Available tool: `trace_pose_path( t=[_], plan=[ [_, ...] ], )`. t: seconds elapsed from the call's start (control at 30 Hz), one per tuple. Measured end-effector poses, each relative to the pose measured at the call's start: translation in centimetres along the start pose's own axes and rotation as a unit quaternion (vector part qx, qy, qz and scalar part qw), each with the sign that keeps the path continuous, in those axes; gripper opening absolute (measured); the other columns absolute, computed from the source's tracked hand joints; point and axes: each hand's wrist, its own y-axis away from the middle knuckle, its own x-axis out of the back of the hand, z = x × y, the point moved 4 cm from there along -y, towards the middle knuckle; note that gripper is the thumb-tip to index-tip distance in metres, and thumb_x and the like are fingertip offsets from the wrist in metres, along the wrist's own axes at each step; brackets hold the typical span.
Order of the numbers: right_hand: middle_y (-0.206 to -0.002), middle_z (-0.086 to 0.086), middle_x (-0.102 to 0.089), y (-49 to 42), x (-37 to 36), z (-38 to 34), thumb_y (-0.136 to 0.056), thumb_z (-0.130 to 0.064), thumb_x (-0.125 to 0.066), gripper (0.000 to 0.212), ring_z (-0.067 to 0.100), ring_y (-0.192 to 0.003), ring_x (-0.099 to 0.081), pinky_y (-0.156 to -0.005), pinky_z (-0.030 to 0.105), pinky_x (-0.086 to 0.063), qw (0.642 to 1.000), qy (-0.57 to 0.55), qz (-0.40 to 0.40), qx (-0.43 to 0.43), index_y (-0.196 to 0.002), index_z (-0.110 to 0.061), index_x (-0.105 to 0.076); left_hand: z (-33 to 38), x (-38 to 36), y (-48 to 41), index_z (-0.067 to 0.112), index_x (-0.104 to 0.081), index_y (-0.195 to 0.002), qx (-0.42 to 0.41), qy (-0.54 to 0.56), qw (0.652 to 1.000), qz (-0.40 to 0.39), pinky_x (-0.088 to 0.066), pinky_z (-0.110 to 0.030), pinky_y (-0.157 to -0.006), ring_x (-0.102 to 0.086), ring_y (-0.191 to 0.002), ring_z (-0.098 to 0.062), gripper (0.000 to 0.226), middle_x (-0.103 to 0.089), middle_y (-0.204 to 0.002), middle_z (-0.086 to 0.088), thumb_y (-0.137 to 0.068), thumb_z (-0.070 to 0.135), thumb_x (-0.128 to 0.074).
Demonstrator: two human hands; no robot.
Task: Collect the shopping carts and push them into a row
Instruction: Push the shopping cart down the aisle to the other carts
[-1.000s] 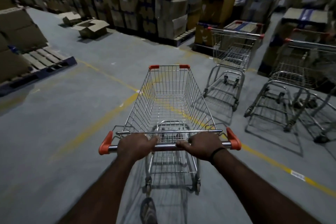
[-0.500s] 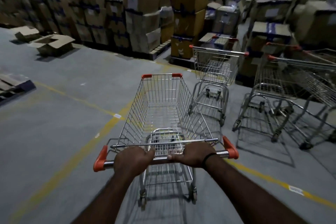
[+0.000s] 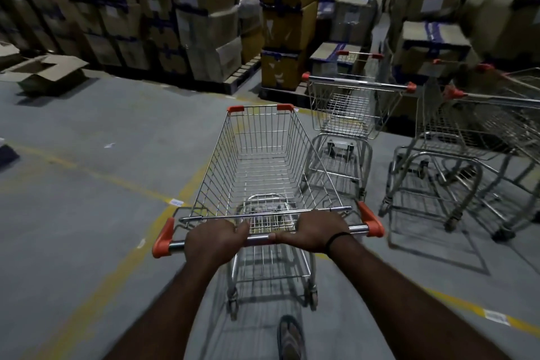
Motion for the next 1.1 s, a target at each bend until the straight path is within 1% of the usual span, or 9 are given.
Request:
trace_pose_path(
  t=[0.07,0.23,0.33,0.5,0.67,0.77,0.83,1.0,1.1],
  plan=[
    [-0.09,0.007,-0.071,-3.0,1.2,0.5,-0.067,-0.102,-0.025,0.083,0.027,-0.09,-0.067,-0.076,0.035,-0.046,1.0,0.005,0.007,-0.002,-0.058,-0.022,-0.046,-0.1,0.3,-3.1,0.019,-0.072,-0.088,-0.001,0.002,1.0,0.0,-0.046,-0.033,-0.077,-0.068,-0.094,-0.027,0.073,-0.071,-0.09,-0.003,-0.096,0.072,-0.023],
    [-0.062,-0.002,-0.052,-10.8,4.0,2.4,-0.062,-0.105,-0.021,0.089,0.024,-0.073,-0.06,-0.075,0.035,-0.05,1.0,0.013,0.02,-0.004,-0.057,-0.021,-0.049,-0.1,1.3,-10.8,0.024,-0.066,-0.076,0.008,0.007,1.0,-0.005,-0.042,-0.033,-0.073,-0.067,-0.092,-0.026,0.066,-0.06,-0.079,0.0,-0.097,0.071,-0.024],
    [-0.064,-0.001,-0.055,-15.6,5.6,3.4,-0.059,-0.106,-0.018,0.094,0.025,-0.074,-0.06,-0.079,0.037,-0.051,0.999,0.019,0.027,0.008,-0.059,-0.019,-0.053,0.0,1.9,-15.5,0.026,-0.062,-0.073,0.014,0.012,1.0,-0.007,-0.043,-0.032,-0.074,-0.067,-0.093,-0.026,0.063,-0.065,-0.083,-0.002,-0.098,0.07,-0.025],
    [-0.076,0.003,-0.062,-22.5,7.8,4.5,-0.052,-0.109,-0.011,0.101,0.028,-0.082,-0.066,-0.082,0.039,-0.054,0.998,0.023,0.053,0.022,-0.064,-0.019,-0.055,-0.6,2.3,-22.2,0.022,-0.067,-0.077,0.029,0.02,0.999,-0.006,-0.042,-0.032,-0.07,-0.066,-0.087,-0.025,0.066,-0.059,-0.077,0.0,-0.097,0.07,-0.026],
    [-0.067,-0.001,-0.056,-29.3,9.8,5.1,-0.05,-0.11,-0.01,0.101,0.027,-0.076,-0.063,-0.079,0.038,-0.054,0.997,0.03,0.064,0.014,-0.058,-0.018,-0.051,-1.7,2.5,-29.3,0.019,-0.071,-0.084,0.035,0.016,0.999,0.006,-0.043,-0.032,-0.071,-0.066,-0.086,-0.027,0.072,-0.059,-0.076,0.0,-0.094,0.072,-0.024],
    [-0.067,0.0,-0.058,-33.8,11.1,5.1,-0.054,-0.109,-0.012,0.102,0.026,-0.073,-0.063,-0.078,0.038,-0.054,0.997,0.035,0.072,0.003,-0.062,-0.018,-0.057,-3.0,2.6,-34.2,0.021,-0.072,-0.088,0.02,0.01,1.0,0.017,-0.045,-0.032,-0.073,-0.067,-0.088,-0.027,0.072,-0.068,-0.084,-0.002,-0.095,0.072,-0.023],
    [-0.065,-0.001,-0.055,-36.9,12.1,4.8,-0.058,-0.107,-0.016,0.096,0.025,-0.073,-0.063,-0.079,0.038,-0.054,0.996,0.041,0.074,-0.005,-0.059,-0.019,-0.053,-4.0,2.8,-37.7,0.02,-0.073,-0.09,0.007,0.006,1.0,0.02,-0.046,-0.033,-0.075,-0.067,-0.091,-0.028,0.072,-0.071,-0.09,-0.004,-0.096,0.072,-0.023],
    [-0.063,-0.002,-0.055,-44.7,14.4,3.5,-0.059,-0.107,-0.015,0.096,0.024,-0.071,-0.063,-0.079,0.038,-0.055,0.994,0.035,0.089,-0.043,-0.058,-0.019,-0.052,-7.2,3.6,-47.0,0.02,-0.073,-0.09,-0.033,0.006,0.999,0.019,-0.04,-0.032,-0.069,-0.067,-0.088,-0.028,0.073,-0.063,-0.081,-0.003,-0.096,0.073,-0.023],
    [-0.061,-0.002,-0.056,-48.6,15.7,2.7,-0.061,-0.106,-0.016,0.096,0.023,-0.068,-0.063,-0.078,0.037,-0.055,0.994,0.025,0.088,-0.065,-0.057,-0.018,-0.054,-8.9,4.0,-52.1,0.02,-0.073,-0.089,-0.059,0.007,0.998,0.013,-0.039,-0.032,-0.069,-0.067,-0.089,-0.028,0.072,-0.066,-0.083,-0.004,-0.096,0.072,-0.023]
  ],
)
